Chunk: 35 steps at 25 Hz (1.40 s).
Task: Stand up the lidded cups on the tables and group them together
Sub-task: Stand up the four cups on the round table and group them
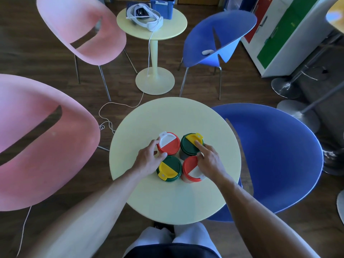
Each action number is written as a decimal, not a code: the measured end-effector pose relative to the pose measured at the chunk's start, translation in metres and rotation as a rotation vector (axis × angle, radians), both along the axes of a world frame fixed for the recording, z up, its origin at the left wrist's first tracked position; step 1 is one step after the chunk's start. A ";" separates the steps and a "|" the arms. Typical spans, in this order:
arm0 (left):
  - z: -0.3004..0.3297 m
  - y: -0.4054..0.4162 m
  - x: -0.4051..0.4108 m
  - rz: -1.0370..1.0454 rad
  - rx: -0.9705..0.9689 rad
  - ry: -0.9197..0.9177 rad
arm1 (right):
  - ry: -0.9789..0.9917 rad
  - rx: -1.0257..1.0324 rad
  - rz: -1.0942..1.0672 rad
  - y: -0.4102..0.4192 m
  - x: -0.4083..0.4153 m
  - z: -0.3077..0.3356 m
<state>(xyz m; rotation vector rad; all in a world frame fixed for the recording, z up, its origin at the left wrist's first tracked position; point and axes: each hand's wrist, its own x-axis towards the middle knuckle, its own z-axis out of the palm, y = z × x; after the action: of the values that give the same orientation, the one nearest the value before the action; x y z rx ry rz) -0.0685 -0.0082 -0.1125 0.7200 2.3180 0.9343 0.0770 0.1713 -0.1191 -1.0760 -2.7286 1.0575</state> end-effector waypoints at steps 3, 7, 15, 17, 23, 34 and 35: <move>-0.001 0.000 -0.001 -0.010 -0.003 0.014 | 0.016 0.036 -0.011 -0.007 0.001 -0.001; -0.004 0.002 0.000 -0.024 -0.002 -0.018 | 0.028 -0.020 -0.024 -0.003 0.002 -0.001; -0.007 -0.007 0.011 0.103 0.086 -0.045 | 0.123 -0.118 -0.180 -0.011 0.027 -0.003; -0.011 -0.018 0.021 0.084 0.092 -0.057 | 0.132 -0.158 -0.174 -0.016 0.036 -0.004; -0.015 -0.024 0.034 -0.018 0.102 -0.012 | 0.124 -0.180 -0.118 -0.028 0.049 -0.006; -0.013 -0.016 0.039 -0.096 0.042 0.122 | 0.064 -0.076 0.026 -0.016 0.034 -0.001; -0.012 -0.015 0.040 -0.099 0.040 0.120 | 0.068 -0.061 0.035 -0.015 0.034 -0.001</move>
<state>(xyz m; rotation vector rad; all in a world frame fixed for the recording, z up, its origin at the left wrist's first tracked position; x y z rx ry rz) -0.0281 -0.0233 -0.1250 0.9216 2.3480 0.9184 0.1108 0.1563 -0.1198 -0.9836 -2.6882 1.1665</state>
